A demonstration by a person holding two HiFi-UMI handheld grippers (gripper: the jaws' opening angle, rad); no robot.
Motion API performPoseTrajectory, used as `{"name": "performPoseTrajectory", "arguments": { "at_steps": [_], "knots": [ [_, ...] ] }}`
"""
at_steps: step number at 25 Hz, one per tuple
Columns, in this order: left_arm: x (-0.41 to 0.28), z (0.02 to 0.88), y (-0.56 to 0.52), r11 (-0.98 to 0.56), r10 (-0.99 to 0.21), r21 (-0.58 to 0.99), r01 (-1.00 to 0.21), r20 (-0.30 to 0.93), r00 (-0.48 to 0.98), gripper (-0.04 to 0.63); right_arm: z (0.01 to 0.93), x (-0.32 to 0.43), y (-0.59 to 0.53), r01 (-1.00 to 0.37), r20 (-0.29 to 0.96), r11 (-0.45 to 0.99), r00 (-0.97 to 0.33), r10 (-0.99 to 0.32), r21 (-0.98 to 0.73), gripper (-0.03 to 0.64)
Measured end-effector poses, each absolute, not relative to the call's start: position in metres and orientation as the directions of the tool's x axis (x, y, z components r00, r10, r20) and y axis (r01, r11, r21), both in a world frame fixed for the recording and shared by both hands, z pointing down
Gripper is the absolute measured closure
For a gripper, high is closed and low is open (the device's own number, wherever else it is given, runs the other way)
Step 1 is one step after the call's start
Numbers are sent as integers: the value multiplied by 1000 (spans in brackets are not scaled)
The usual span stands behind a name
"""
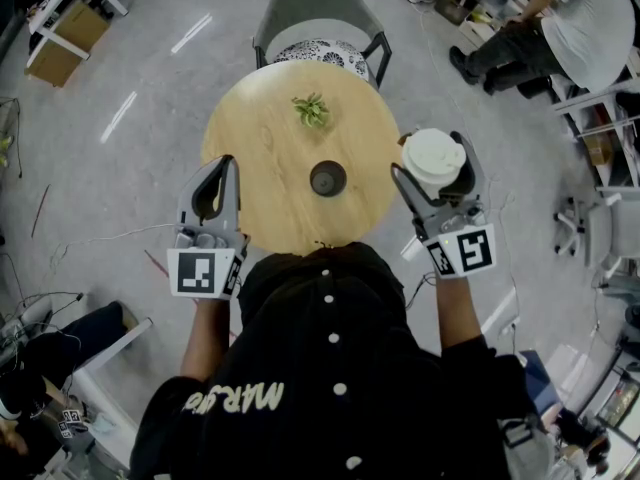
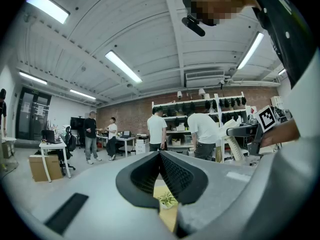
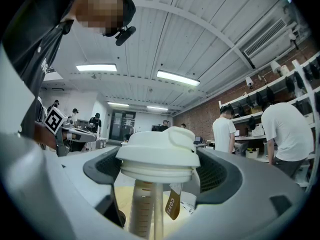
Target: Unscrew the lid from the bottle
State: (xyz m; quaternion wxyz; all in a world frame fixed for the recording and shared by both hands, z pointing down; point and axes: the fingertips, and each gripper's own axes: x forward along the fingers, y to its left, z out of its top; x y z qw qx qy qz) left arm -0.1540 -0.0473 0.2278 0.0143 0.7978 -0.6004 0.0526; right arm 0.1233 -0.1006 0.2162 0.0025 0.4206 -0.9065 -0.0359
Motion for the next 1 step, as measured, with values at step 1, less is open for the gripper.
{"name": "performPoseTrajectory", "arguments": {
  "at_steps": [1],
  "knots": [
    [-154, 229, -47, -281, -955, -49, -958, 109, 275, 591, 217, 124, -101, -763, -25, 643, -646, -763, 67, 147]
  ]
}}
